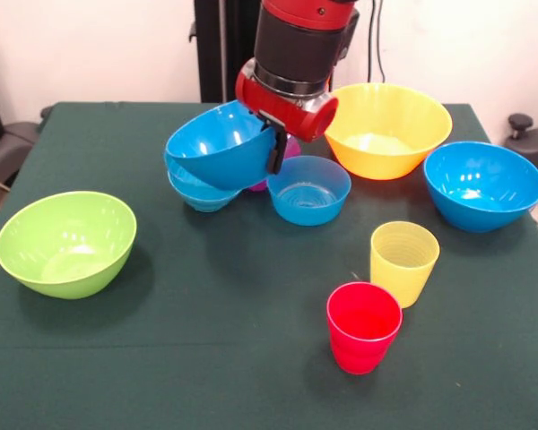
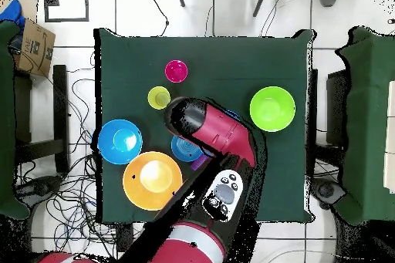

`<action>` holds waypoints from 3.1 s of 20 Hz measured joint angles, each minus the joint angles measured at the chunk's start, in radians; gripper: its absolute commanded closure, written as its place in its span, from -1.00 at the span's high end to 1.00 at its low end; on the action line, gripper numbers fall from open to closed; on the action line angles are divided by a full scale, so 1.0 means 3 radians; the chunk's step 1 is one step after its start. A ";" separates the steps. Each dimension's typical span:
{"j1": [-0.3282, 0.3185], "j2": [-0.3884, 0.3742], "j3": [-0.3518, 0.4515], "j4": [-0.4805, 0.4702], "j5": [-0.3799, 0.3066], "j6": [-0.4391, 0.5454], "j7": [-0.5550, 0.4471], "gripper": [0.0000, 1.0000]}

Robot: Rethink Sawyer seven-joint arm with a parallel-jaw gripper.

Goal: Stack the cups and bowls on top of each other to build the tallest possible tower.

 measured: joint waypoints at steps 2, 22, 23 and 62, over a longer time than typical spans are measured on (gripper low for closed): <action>0.0004 -0.0015 -0.0017 0.0000 0.0000 0.0039 0.0000 -1.00; 0.0179 -0.0009 -0.0354 -0.0228 -0.0030 0.0418 0.0000 -1.00; 0.0185 -0.0003 -0.0374 -0.0231 -0.0045 0.0418 0.0000 -1.00; 0.0234 0.0335 -0.0704 -0.0235 -0.0429 -0.0009 0.0000 -1.00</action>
